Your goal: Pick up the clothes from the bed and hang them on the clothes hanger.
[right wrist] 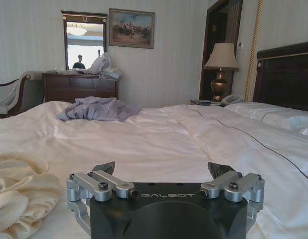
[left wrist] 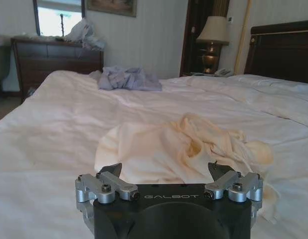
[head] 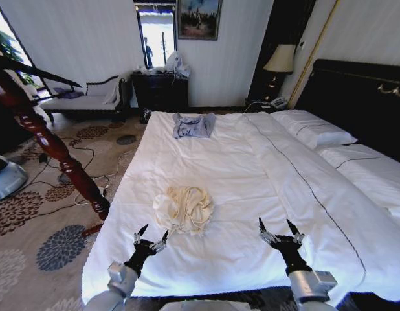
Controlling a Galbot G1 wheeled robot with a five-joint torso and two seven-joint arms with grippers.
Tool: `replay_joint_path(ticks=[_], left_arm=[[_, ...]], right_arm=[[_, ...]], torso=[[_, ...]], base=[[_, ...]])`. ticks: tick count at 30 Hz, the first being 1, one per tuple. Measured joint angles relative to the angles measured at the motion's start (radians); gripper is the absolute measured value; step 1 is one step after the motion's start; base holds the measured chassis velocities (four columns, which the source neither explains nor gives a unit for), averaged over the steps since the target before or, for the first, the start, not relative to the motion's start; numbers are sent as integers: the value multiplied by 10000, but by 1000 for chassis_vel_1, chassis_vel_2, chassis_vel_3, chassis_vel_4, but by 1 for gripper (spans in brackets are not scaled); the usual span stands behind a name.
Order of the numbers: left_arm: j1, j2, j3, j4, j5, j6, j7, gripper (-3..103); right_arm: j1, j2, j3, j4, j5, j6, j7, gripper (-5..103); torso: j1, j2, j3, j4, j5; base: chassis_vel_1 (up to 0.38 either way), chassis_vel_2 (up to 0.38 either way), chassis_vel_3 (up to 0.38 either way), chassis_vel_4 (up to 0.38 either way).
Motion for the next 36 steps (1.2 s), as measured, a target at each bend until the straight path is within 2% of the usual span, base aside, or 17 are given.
replay_joint_path(ticks=[21,23,24,27,30,32,35,36], left_arm=[[-2718,915,2225,1353,-713,167,294,97],[-3086,978,2413,1488,-800,212,290,89],[-3086,978,2413,1488,-800,212,290,89],[-3336,1005,2481,1592,-901,232,288,73],[-3288,1007,2480,1594,-926,238,289,68],[-3183,1003,2472,1613,-926,240,293,57],[-3146,992,2474,1655,-917,240,302,51],[-3151,982,2497,1708,-903,238,308,41]], right_arm=[[-37,246,224,44,99,-219,140,100],[-38,262,224,45,130,-225,159,100],[-38,262,224,45,130,-225,159,100],[-29,317,188,45,132,-232,187,100],[-29,357,163,47,125,-239,203,100],[-31,367,156,71,123,-248,221,100],[-33,360,161,84,129,-256,233,100],[-34,337,183,104,141,-267,246,100]], torso=[[0,-1,0,3,2],[0,0,0,3,2],[0,0,0,3,2],[0,0,0,3,2],[0,0,0,3,2],[0,0,-1,3,2],[-1,0,-2,4,2],[-1,0,-2,4,2]], base=[[0,0,0,0],[0,0,0,0],[0,0,0,0],[0,0,0,0],[0,0,0,0],[0,0,0,0],[0,0,0,0],[0,0,0,0]])
